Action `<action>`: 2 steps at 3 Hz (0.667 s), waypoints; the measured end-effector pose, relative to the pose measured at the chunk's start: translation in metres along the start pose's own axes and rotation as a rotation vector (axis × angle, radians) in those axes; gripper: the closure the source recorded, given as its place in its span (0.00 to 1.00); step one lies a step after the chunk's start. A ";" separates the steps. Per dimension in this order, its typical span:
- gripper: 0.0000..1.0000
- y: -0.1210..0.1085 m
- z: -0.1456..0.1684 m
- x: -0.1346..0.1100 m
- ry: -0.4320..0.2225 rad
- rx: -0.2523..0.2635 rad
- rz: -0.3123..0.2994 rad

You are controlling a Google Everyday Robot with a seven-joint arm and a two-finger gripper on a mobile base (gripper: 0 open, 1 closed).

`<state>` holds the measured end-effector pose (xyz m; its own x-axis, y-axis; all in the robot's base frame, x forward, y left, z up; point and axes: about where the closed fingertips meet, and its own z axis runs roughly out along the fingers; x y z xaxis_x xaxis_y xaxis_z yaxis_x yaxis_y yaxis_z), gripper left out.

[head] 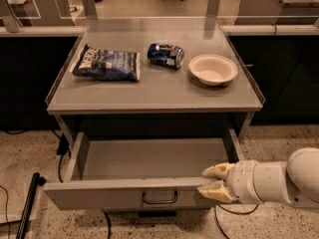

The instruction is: Open top drawer

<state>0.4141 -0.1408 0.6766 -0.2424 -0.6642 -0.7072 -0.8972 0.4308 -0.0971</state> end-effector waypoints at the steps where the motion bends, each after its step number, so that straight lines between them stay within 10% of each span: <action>1: 1.00 0.011 -0.011 0.012 -0.007 0.009 0.014; 2: 1.00 0.015 -0.013 0.012 -0.008 0.011 0.018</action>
Offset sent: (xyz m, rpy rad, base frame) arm -0.2257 -0.0922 -0.0320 0.0731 0.0751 -0.2346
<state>0.3930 -0.1505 0.6760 -0.2558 -0.6513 -0.7144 -0.8885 0.4497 -0.0918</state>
